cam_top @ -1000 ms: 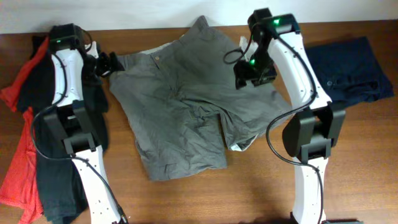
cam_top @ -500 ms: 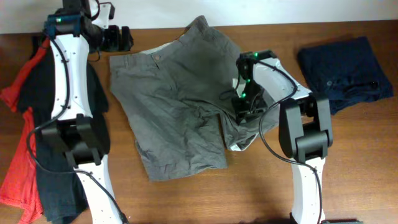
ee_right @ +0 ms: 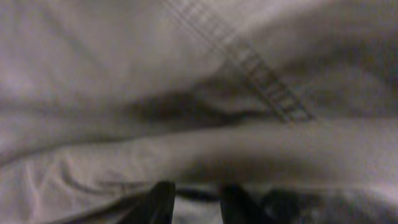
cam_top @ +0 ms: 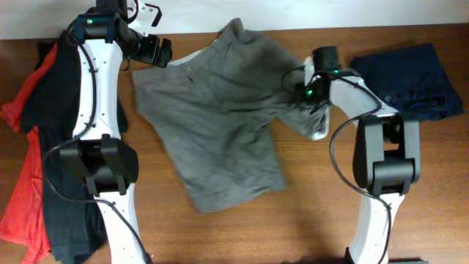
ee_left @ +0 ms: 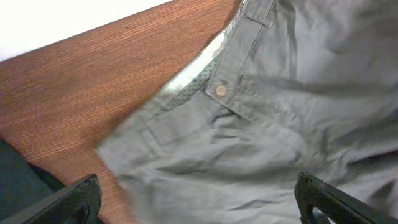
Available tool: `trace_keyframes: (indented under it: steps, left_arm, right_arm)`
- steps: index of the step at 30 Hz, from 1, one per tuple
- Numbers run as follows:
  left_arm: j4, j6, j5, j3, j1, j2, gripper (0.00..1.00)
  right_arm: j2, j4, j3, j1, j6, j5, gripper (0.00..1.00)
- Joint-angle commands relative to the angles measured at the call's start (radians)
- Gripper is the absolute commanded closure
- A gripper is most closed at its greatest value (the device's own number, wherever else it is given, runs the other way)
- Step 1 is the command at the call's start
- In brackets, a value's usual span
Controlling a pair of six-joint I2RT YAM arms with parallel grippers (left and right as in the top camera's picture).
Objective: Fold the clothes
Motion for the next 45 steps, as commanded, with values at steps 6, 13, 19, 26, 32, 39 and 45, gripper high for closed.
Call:
trace_keyframes:
  steps: [6,13,19,26,32,39,45]
  left_arm:
    - [0.027,0.023,-0.011,0.002,-0.002,-0.01,0.01]
    - [0.111,0.032,-0.031,-0.043,-0.002,-0.002,0.01]
    - [0.109,0.16,0.008,-0.128,-0.002,0.064,0.01]
    - [0.106,0.202,-0.007,-0.13,-0.001,0.19,0.01]
    - [0.072,0.209,-0.037,-0.13,-0.001,0.234,0.31]
    - [-0.007,0.025,-0.037,-0.13,0.012,0.234,0.99]
    - [-0.103,-0.368,-0.035,-0.13,0.105,0.234,0.99]
  right_arm:
    - [0.09,0.2,-0.017,-0.042,-0.048,0.084,0.68]
    - [0.089,-0.361,0.401,-0.042,-0.048,-0.075,0.0]
    - [0.089,-0.846,0.755,-0.023,-0.156,-0.126,0.01]
    - [0.088,-0.96,0.837,0.046,-0.187,-0.122,0.01]
    - [0.088,-0.953,0.837,0.086,-0.187,-0.122,0.01]
    - [0.088,-0.951,0.837,0.088,-0.187,-0.122,0.01]
    - [0.089,-0.951,0.837,0.088,-0.186,-0.122,0.01]
